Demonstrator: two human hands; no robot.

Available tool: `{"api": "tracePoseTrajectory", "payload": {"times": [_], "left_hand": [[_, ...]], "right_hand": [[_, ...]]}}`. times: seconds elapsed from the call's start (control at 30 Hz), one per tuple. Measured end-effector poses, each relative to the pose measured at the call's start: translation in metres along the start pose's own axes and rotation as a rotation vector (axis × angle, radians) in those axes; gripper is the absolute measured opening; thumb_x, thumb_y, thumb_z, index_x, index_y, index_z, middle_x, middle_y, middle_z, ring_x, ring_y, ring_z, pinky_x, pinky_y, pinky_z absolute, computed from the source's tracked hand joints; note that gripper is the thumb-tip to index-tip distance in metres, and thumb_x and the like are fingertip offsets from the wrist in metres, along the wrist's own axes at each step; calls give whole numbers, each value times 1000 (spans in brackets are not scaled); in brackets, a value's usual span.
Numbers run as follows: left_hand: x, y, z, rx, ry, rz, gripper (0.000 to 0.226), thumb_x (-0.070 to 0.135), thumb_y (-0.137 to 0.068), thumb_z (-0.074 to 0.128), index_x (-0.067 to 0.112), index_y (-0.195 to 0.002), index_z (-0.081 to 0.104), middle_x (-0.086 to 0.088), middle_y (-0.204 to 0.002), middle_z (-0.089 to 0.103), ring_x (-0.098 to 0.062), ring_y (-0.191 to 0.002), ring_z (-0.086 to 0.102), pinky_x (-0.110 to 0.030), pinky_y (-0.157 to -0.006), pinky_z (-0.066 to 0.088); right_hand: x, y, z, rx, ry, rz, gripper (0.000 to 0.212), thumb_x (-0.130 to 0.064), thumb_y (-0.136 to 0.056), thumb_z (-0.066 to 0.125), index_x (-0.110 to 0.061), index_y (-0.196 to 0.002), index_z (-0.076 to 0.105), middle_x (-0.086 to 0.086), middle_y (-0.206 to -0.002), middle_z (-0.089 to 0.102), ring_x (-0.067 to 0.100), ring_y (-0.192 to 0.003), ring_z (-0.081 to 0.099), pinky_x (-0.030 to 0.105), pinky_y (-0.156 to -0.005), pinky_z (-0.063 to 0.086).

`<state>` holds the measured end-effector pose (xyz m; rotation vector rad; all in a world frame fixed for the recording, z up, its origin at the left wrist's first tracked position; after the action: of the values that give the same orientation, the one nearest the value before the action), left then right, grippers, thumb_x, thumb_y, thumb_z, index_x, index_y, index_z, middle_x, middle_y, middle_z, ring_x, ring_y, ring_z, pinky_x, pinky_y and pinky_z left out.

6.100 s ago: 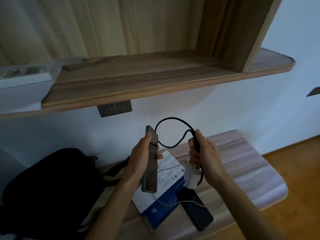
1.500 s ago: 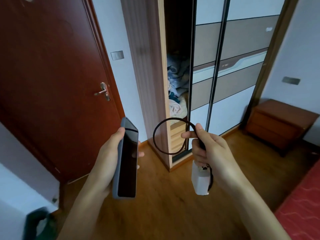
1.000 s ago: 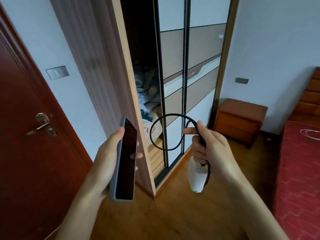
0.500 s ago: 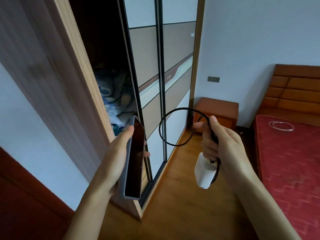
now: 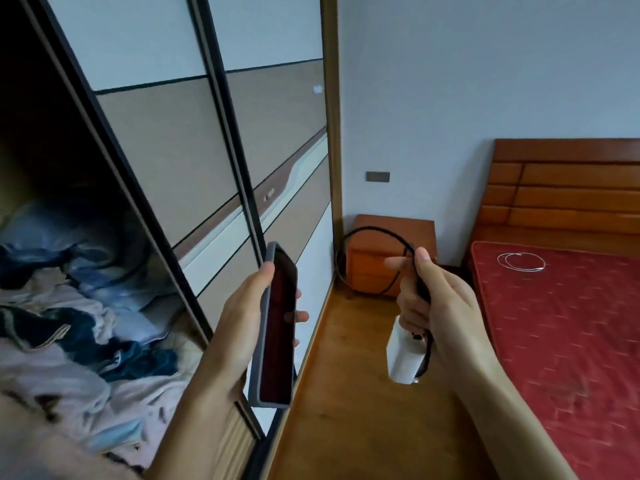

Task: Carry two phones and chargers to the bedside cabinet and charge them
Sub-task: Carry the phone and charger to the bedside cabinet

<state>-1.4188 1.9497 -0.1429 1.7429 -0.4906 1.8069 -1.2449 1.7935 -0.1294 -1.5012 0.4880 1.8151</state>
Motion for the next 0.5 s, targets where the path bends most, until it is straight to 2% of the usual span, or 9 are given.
{"api": "tracePoseTrajectory", "payload": {"times": [0.2, 0.3, 0.4, 0.5], "left_hand": [[5, -94, 45, -80, -59, -3, 51, 61, -94, 47, 22, -121, 66, -11, -112, 74, -32, -97, 75, -44, -69, 57], [5, -145, 67, -122, -77, -28, 57, 66, -88, 48, 22, -117, 69, -9, -109, 75, -29, -96, 75, -41, -67, 60], [9, -197, 93, -179, -66, -30, 53, 67, -80, 51, 26, -101, 76, -13, -103, 76, -31, -93, 75, -42, -67, 60], [18, -258, 113, -209, -56, -11, 59, 64, -82, 50, 19, -116, 68, -12, -109, 75, -31, -94, 75, -40, -65, 61]], "right_hand": [[4, -73, -37, 75, -17, -18, 43, -40, -104, 42, -15, -96, 75, -9, -49, 34, 7, -41, 27, 19, -40, 27], [12, -113, -54, 116, -19, -22, 42, -40, -104, 42, -15, -95, 75, -9, -48, 36, 6, -41, 29, 18, -39, 29], [21, -156, -69, 174, -5, -32, 42, -40, -104, 43, -17, -94, 76, -9, -48, 37, 6, -41, 31, 19, -40, 30], [31, -209, -75, 201, -4, -45, 42, -40, -103, 43, -16, -93, 76, -9, -48, 36, 7, -41, 29, 20, -40, 28]]}}
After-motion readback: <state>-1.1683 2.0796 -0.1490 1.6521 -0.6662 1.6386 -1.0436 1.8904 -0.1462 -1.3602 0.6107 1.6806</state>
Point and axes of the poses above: each hand's wrist, its own y-axis away from the middle knuckle, its own z-axis out of the palm, x = y × z, the point moved 8 cm from there along -y, towards the middle knuckle
